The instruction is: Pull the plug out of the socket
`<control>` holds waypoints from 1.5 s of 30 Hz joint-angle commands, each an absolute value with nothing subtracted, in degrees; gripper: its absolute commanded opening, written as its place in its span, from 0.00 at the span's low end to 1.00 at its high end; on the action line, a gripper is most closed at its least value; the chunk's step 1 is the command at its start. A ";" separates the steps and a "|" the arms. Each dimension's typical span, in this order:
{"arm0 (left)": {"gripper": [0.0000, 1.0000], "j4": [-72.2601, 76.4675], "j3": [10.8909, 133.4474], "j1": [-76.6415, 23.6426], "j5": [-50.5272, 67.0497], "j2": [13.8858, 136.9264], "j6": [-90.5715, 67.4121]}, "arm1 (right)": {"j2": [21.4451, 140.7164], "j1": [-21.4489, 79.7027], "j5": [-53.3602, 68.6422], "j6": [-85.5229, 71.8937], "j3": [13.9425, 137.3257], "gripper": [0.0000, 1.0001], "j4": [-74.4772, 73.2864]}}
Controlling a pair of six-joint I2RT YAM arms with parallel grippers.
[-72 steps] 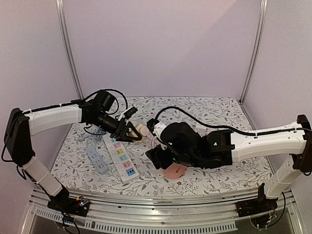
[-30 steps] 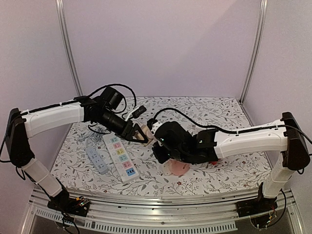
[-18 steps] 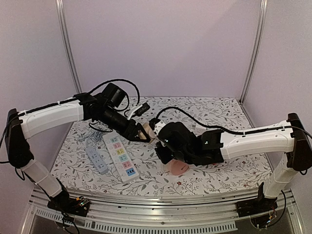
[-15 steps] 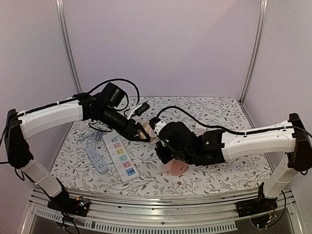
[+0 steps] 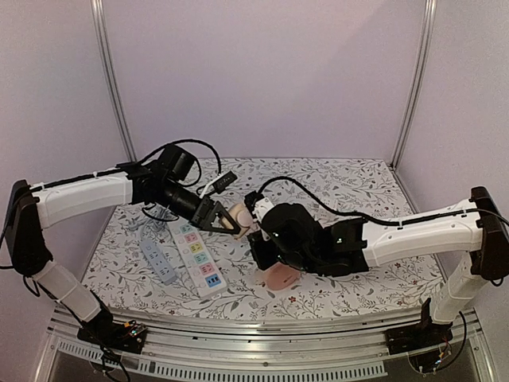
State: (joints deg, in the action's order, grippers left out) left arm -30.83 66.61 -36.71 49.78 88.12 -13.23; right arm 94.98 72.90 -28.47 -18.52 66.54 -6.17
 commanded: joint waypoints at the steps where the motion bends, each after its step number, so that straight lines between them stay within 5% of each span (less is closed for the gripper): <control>1: 0.00 -25.46 65.76 -35.51 59.36 84.45 -14.38 | 93.69 71.21 -27.94 -22.34 65.44 0.00 -3.59; 7: 0.00 -25.75 65.59 -35.56 56.46 84.08 -14.38 | 93.84 71.10 -27.54 -22.29 65.83 0.00 -3.63; 17: 0.00 -41.72 70.45 -36.72 19.50 88.93 -9.68 | 88.14 72.23 -28.01 -18.68 68.83 0.00 -5.32; 21: 0.00 -43.83 71.16 -37.00 14.62 89.80 -9.51 | 87.48 72.69 -28.39 -17.12 69.96 0.00 -6.38; 26: 0.00 -42.03 70.79 -36.68 20.87 89.44 -9.85 | 88.08 72.72 -28.89 -17.52 69.41 0.00 -6.50; 38: 0.00 -25.08 65.66 -33.40 59.07 85.23 -16.08 | 90.54 71.53 -28.75 -23.19 63.90 0.00 -6.36; 45: 0.00 -22.36 64.87 -33.15 61.48 85.54 -18.02 | 92.98 71.54 -28.77 -23.77 63.84 0.00 -7.33</control>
